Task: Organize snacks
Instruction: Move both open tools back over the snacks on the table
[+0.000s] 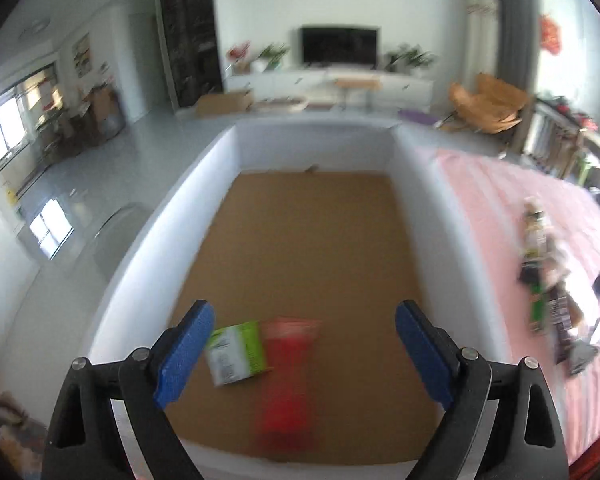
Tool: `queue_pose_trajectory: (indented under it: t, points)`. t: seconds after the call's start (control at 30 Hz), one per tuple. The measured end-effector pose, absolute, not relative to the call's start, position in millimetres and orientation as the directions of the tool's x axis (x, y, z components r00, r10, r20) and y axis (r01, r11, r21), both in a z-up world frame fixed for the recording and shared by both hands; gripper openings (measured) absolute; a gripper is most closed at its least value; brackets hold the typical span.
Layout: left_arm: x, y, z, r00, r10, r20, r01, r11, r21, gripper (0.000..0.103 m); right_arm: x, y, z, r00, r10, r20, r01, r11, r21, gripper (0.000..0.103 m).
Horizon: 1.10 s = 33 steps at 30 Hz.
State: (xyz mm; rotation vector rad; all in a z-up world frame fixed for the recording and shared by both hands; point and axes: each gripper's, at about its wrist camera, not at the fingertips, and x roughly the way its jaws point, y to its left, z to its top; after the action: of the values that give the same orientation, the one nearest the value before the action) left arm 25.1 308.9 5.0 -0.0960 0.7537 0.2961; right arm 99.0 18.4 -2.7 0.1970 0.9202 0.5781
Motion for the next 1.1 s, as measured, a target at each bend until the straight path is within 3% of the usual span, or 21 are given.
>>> queue_pose_trajectory:
  t: [0.17, 0.27, 0.4, 0.5, 0.9, 1.03, 1.1]
  points:
    - [31.8, 257.4, 15.4, 0.794, 0.115, -0.596, -0.145, 0.989, -0.002, 0.099, 59.8, -65.5, -39.0, 0.573, 0.377, -0.728, -0.286, 0.924, 0.253, 0.066]
    - [50.9, 227.0, 9.2, 0.778, 0.104, -0.620, -0.082, 0.995, 0.064, 0.099, 38.6, -109.1, -52.3, 0.654, 0.233, -0.720, -0.182, 0.972, 0.150, 0.066]
    - [68.5, 198.5, -7.6, 0.729, 0.168, -0.663, -0.075, 0.983, 0.166, 0.099, 34.1, -155.4, -65.8, 0.688, 0.138, -0.712, -0.062, 0.989, 0.131, 0.066]
    - [67.0, 183.1, -9.9, 0.724, 0.205, -0.659, -0.069, 0.972, 0.226, 0.099, 42.5, -178.1, -69.7, 0.683, 0.157, -0.713, 0.002, 0.976, 0.217, 0.066]
    - [41.3, 162.4, -16.4, 0.707, 0.189, -0.682, -0.082, 0.979, 0.186, 0.099, 35.4, -198.9, -81.3, 0.675, 0.128, -0.727, 0.091, 0.963, 0.254, 0.066]
    - [32.9, 144.2, 2.4, 0.762, 0.274, -0.587, -0.149, 0.956, 0.253, 0.099, 36.4, -197.8, -73.0, 0.656, 0.047, -0.754, 0.120, 0.979, 0.165, 0.066]
    - [21.9, 130.0, 18.1, 0.809, 0.273, -0.520, -0.150, 0.952, 0.266, 0.099, 39.4, -193.8, -69.4, 0.640, -0.047, -0.767, 0.118, 0.992, 0.038, 0.074]
